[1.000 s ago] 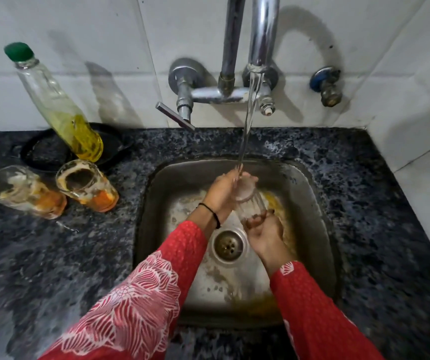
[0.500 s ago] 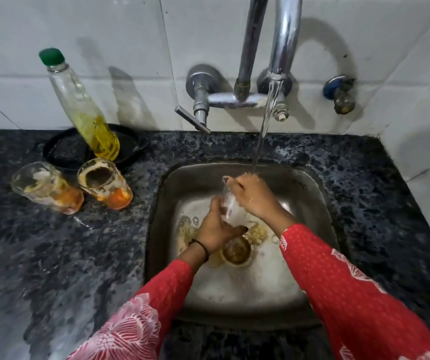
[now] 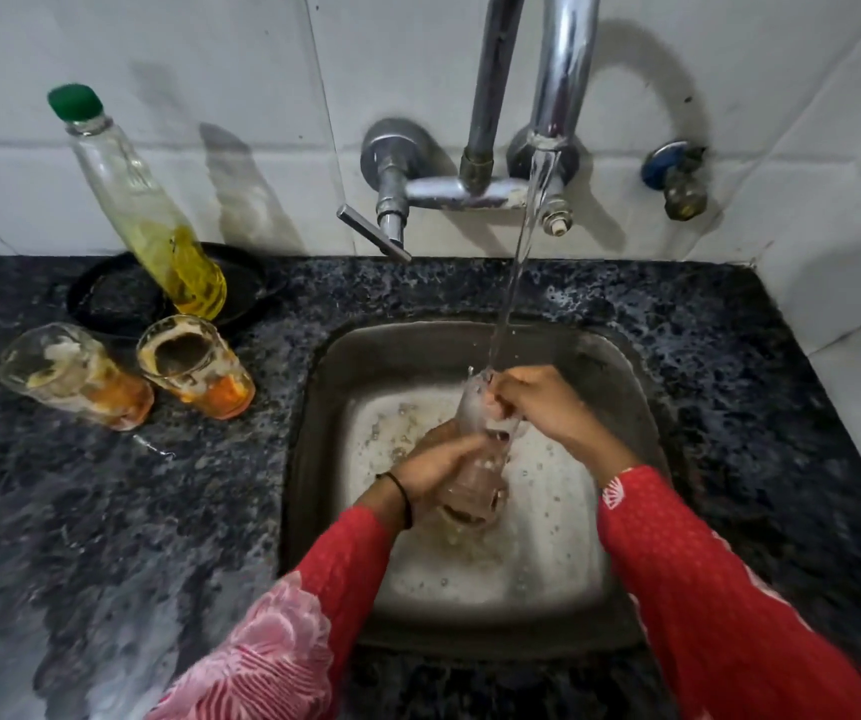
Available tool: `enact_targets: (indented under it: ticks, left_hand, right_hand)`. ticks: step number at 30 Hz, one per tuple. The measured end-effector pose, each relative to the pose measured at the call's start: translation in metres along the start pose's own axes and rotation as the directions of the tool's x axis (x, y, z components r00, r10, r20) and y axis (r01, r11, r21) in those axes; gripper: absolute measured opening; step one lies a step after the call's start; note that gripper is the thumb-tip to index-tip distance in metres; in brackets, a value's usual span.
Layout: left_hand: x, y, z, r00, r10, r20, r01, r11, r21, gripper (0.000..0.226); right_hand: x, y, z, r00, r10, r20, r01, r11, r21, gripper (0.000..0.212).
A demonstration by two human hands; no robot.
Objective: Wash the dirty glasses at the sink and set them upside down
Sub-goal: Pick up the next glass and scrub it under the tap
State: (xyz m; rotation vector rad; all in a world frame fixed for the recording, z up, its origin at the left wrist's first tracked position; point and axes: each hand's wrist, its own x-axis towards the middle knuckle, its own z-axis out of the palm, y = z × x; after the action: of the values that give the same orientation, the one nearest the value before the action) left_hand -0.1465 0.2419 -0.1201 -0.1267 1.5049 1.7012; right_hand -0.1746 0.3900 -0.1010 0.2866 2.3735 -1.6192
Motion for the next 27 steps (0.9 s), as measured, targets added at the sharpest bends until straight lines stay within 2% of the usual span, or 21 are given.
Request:
enact_targets:
  ticks: [2, 3, 4, 6, 8, 9, 10, 11, 12, 13, 14, 15, 16, 18, 20, 21, 22, 23, 25, 26, 27]
  left_hand:
    - [0.011, -0.010, 0.005, 0.963, 0.178, -0.201, -0.090, 0.920, 0.381, 0.041]
    - [0.013, -0.011, 0.005, 0.950, 0.226, -0.216, -0.118, 0.898, 0.423, 0.052]
    - [0.013, -0.008, 0.003, 0.956, 0.231, -0.181, -0.161, 0.928, 0.336, 0.056]
    - [0.001, 0.008, -0.003, 0.985, 0.172, 0.025, -0.170, 0.985, -0.041, 0.047]
    - [-0.010, 0.020, -0.010, 0.965, 0.081, 0.247, 0.010, 0.938, -0.348, 0.037]
    - [-0.013, 0.023, -0.011, 0.948, 0.067, 0.312, 0.067, 0.914, -0.400, 0.035]
    - [-0.012, 0.021, -0.010, 0.949, 0.059, 0.311, 0.075, 0.913, -0.401, 0.035]
    - [-0.011, 0.018, -0.005, 0.968, 0.062, 0.243, 0.023, 0.943, -0.333, 0.036]
    - [-0.007, 0.013, -0.002, 0.988, 0.088, 0.125, -0.068, 0.986, -0.154, 0.042]
    - [-0.004, 0.009, 0.001, 0.990, 0.141, 0.004, -0.140, 0.985, 0.103, 0.055]
    - [0.002, 0.004, 0.001, 0.973, 0.208, -0.099, -0.167, 0.932, 0.321, 0.071]
    - [0.004, 0.003, 0.000, 0.955, 0.248, -0.163, -0.159, 0.892, 0.424, 0.084]
    - [0.007, 0.000, -0.002, 0.951, 0.270, -0.153, -0.192, 0.898, 0.396, 0.090]
    - [0.006, 0.002, -0.008, 0.969, 0.246, 0.007, -0.246, 0.968, 0.047, 0.079]
    - [-0.005, 0.012, -0.013, 0.970, 0.130, 0.205, -0.055, 0.940, -0.337, 0.055]
    - [-0.007, 0.015, -0.016, 0.958, 0.079, 0.274, 0.039, 0.915, -0.400, 0.049]
    - [-0.006, 0.017, -0.017, 0.955, 0.043, 0.292, 0.077, 0.920, -0.385, 0.047]
    - [-0.005, 0.018, -0.016, 0.974, 0.033, 0.226, 0.038, 0.952, -0.303, 0.047]
    - [0.002, 0.019, -0.013, 0.982, 0.188, -0.015, -0.186, 0.978, 0.093, 0.056]
    - [0.007, 0.018, -0.013, 0.949, 0.297, -0.102, -0.256, 0.920, 0.298, 0.066]
    - [0.007, 0.020, -0.011, 0.919, 0.365, -0.149, -0.279, 0.868, 0.411, 0.076]
  right_hand:
    - [0.003, 0.008, 0.006, 0.999, 0.054, -0.002, -0.054, 0.993, -0.103, 0.022]
    - [0.000, 0.006, 0.007, 0.998, 0.062, -0.020, -0.064, 0.995, -0.072, 0.021]
    - [-0.002, 0.003, 0.006, 0.998, 0.050, -0.041, -0.050, 0.999, 0.010, 0.020]
    - [-0.009, -0.003, 0.000, 0.998, 0.031, -0.049, -0.014, 0.951, 0.310, 0.019]
    - [-0.016, -0.007, -0.007, 0.999, 0.035, -0.005, -0.024, 0.792, 0.610, 0.021]
    - [-0.016, -0.007, -0.009, 0.999, 0.036, -0.004, -0.024, 0.751, 0.659, 0.021]
    - [-0.015, -0.007, -0.007, 0.999, 0.043, -0.015, -0.024, 0.776, 0.630, 0.020]
    - [-0.012, -0.006, -0.003, 0.998, 0.058, -0.032, -0.032, 0.845, 0.534, 0.019]
    - [-0.008, -0.005, 0.002, 0.996, 0.070, -0.061, -0.042, 0.926, 0.376, 0.018]
    - [-0.005, -0.006, 0.007, 0.995, 0.068, -0.076, -0.050, 0.974, 0.221, 0.019]
    - [-0.003, -0.006, 0.011, 0.994, 0.062, -0.088, -0.052, 0.992, 0.113, 0.020]
    - [-0.001, -0.007, 0.013, 0.993, 0.063, -0.102, -0.053, 0.994, 0.091, 0.021]
    - [-0.002, -0.007, 0.014, 0.991, 0.055, -0.120, -0.040, 0.991, 0.126, 0.020]
    - [-0.006, -0.008, 0.013, 0.988, 0.054, -0.143, -0.002, 0.939, 0.343, 0.016]
    - [-0.010, -0.009, 0.011, 0.989, 0.092, -0.118, -0.001, 0.793, 0.609, 0.019]
    - [-0.010, -0.010, 0.011, 0.988, 0.099, -0.123, 0.005, 0.756, 0.654, 0.021]
    - [-0.007, -0.011, 0.012, 0.986, 0.088, -0.141, 0.015, 0.800, 0.599, 0.021]
    - [-0.006, -0.012, 0.013, 0.986, 0.058, -0.156, 0.022, 0.883, 0.468, 0.021]
    - [-0.002, -0.016, 0.016, 0.987, -0.045, -0.152, 0.064, 0.990, 0.125, 0.026]
    - [-0.002, -0.018, 0.018, 0.986, -0.083, -0.147, 0.089, 0.995, 0.040, 0.027]
    - [-0.002, -0.020, 0.019, 0.983, -0.093, -0.161, 0.101, 0.994, 0.045, 0.025]
